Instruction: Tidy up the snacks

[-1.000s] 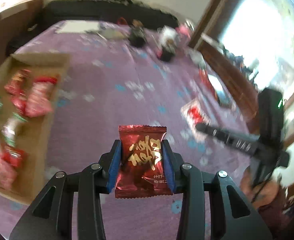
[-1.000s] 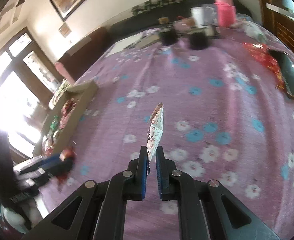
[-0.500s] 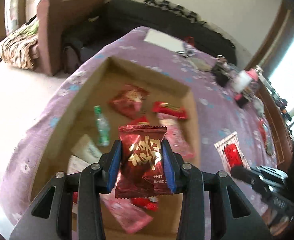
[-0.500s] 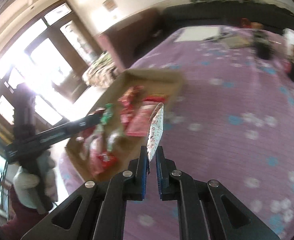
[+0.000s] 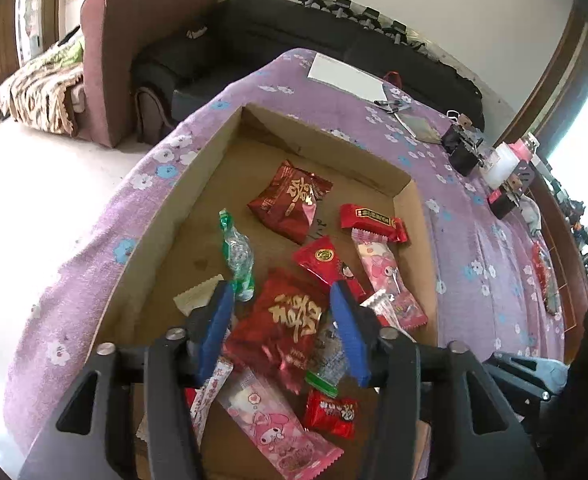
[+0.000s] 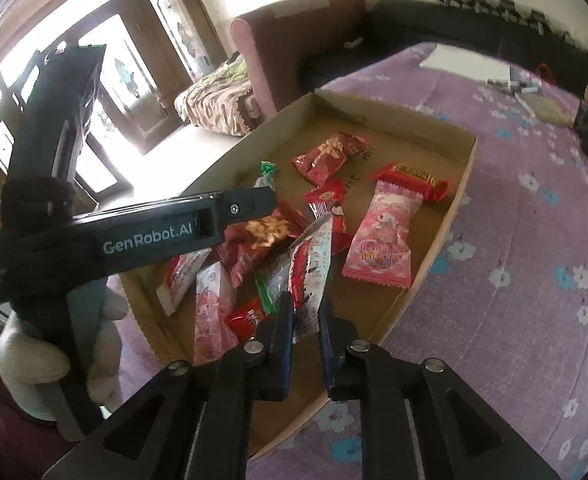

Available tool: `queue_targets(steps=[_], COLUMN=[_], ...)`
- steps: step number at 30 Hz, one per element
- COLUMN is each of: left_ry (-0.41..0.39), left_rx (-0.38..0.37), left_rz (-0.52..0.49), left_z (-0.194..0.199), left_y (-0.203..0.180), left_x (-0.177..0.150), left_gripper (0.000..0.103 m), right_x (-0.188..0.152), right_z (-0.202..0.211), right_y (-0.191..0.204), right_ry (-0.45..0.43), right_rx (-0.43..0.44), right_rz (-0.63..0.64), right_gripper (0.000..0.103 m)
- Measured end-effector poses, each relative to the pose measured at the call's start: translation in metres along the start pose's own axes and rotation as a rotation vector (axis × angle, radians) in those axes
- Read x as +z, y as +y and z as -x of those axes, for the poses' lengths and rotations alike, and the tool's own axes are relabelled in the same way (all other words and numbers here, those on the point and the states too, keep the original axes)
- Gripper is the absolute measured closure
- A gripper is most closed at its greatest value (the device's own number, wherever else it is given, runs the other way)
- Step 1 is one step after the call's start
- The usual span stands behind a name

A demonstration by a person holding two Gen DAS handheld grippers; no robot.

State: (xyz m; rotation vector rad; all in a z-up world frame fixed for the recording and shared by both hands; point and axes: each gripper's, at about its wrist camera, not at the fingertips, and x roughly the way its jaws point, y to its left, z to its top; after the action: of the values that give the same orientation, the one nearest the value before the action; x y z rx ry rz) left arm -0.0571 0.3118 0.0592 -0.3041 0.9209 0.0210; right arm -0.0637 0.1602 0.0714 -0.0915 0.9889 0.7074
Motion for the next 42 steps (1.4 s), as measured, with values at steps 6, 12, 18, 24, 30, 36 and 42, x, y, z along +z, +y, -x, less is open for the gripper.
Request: queue_targets(steps=[6, 12, 18, 24, 30, 36, 42], left_ry=[-0.056, -0.113, -0.189, -0.235, -0.238, -0.257, -0.393], left_rx=[0.043, 0.129, 0.241, 0.263, 0.254, 0.271, 0.406], left_rz=[-0.031, -0.09, -0.1, -0.103, -0.111, -0.122, -0.113], left_z=[0.019, 0.036, 0.053, 0.067, 0.071, 0.078, 0.098], left_y=[-0.012, -0.032, -0.045, -0.055, -0.066, -0.074, -0.08], left_x=[-0.006, -0.018, -0.031, -0.041, -0.051, -0.06, -0.072], left_gripper=[0.049, 0.048, 0.031, 0.028, 0.028, 0.028, 0.026], right_x=[-0.001, -0.013, -0.034, -0.054, -0.069, -0.078, -0.084], right_z=[0.019, 0.037, 0.05, 0.063, 0.072, 0.075, 0.076], right_y=[-0.008, -0.027, -0.045, -0.056, -0.054, -0.046, -0.037], right_ry=[-0.071, -0.099, -0.111, -0.116, -0.126, -0.128, -0.131], right_rx=[-0.005, -0.014, -0.044, -0.101, -0.143, -0.185, -0.202], right_rz=[-0.021, -0.082, -0.143, -0.172, -0.157, -0.119, -0.083], right_gripper=[0.06, 0.058, 0.049, 0.043, 0.04, 0.038, 0.036])
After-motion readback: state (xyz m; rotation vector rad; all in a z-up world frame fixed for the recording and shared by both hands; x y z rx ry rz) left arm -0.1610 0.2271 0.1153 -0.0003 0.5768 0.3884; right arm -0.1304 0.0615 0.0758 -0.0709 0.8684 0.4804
